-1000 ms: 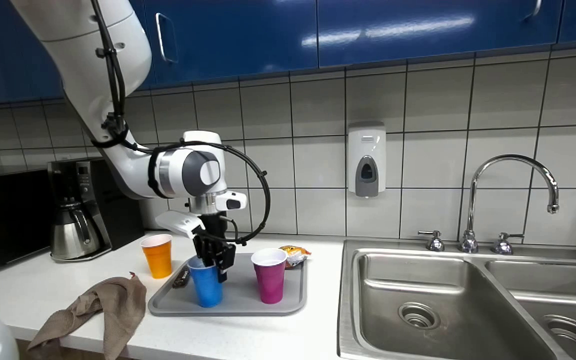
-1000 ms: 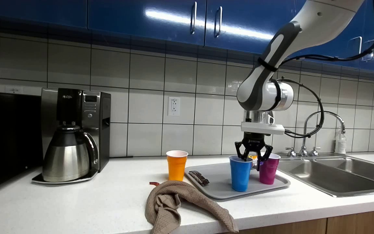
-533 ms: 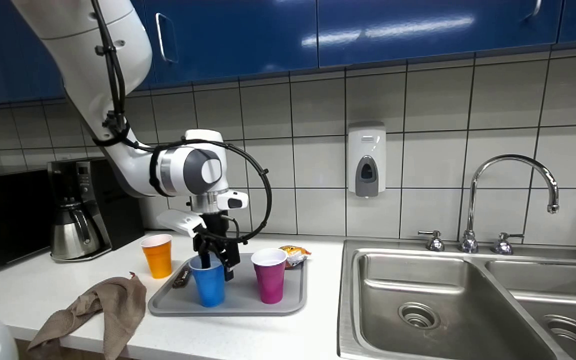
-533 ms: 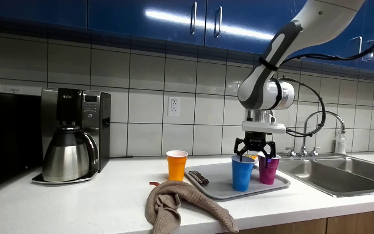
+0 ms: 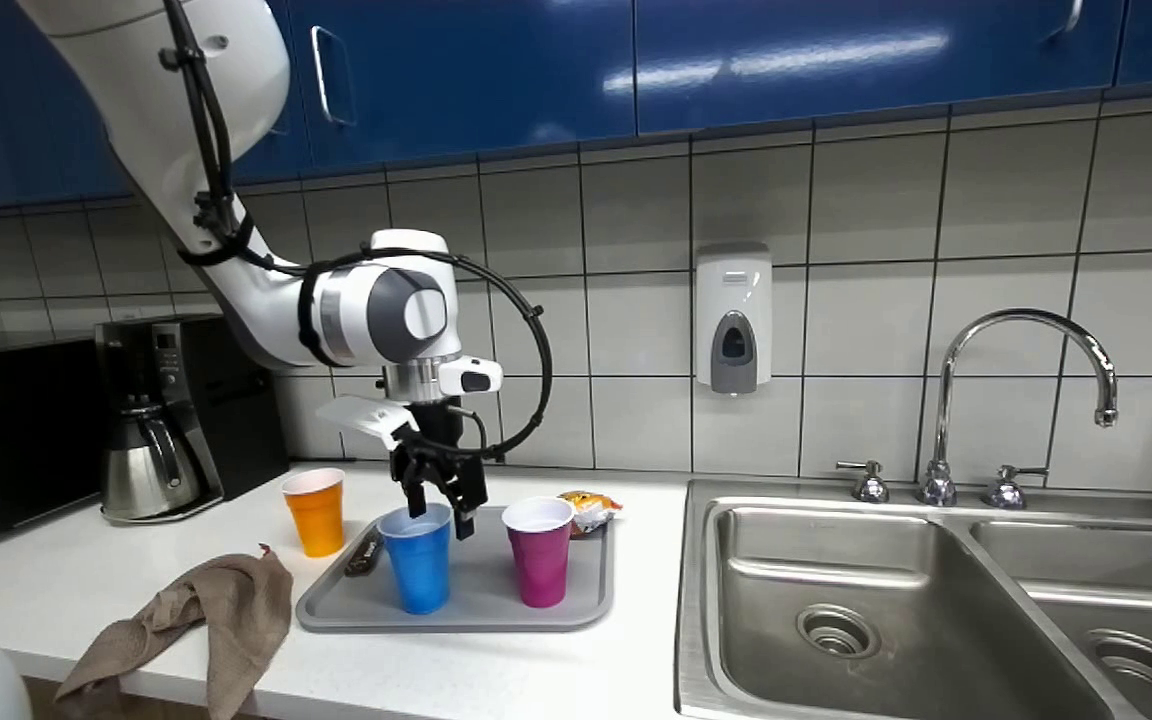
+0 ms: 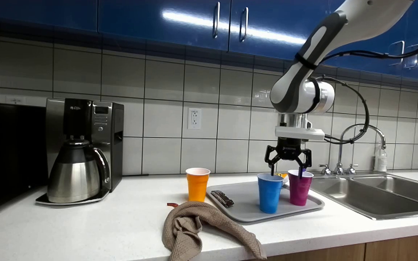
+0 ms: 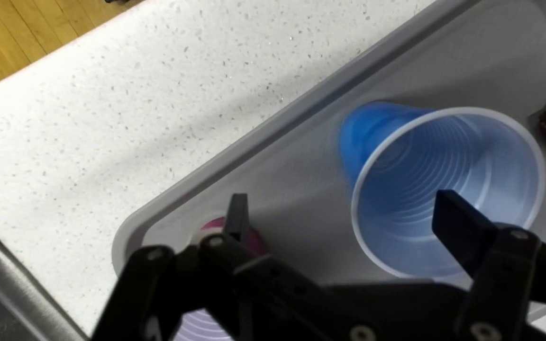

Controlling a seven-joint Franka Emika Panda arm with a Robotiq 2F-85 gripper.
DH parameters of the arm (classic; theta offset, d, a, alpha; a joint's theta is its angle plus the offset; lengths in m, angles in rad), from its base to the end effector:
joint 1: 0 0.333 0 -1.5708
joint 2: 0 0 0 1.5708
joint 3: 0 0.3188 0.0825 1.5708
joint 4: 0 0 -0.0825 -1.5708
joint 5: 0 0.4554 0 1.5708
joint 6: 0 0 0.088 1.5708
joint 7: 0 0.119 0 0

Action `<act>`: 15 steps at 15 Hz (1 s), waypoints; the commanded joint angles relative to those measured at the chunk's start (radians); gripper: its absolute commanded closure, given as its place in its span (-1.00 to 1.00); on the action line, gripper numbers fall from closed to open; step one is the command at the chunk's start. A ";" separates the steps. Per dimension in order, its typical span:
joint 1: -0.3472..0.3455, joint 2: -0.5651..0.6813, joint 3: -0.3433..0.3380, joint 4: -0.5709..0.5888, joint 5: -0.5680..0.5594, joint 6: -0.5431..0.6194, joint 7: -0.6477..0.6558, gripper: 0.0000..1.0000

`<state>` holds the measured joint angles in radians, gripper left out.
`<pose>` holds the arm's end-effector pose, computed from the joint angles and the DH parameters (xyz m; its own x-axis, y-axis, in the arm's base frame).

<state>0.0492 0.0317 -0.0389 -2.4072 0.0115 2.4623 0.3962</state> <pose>0.5406 0.0055 0.2379 0.9229 -0.3846 0.0192 -0.3844 -0.9231 -0.0148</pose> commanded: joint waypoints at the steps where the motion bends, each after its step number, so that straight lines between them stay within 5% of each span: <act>1: -0.021 -0.070 0.010 -0.021 -0.002 -0.044 -0.044 -1.00; 6: -0.023 -0.108 0.013 -0.035 -0.047 -0.035 -0.200 -1.00; 7: -0.021 -0.056 0.018 -0.003 -0.025 -0.026 -0.117 -1.00; 15: -0.021 -0.078 0.018 -0.019 -0.027 -0.025 -0.184 -1.00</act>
<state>0.0457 -0.0455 -0.0381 -2.4271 -0.0171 2.4392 0.2136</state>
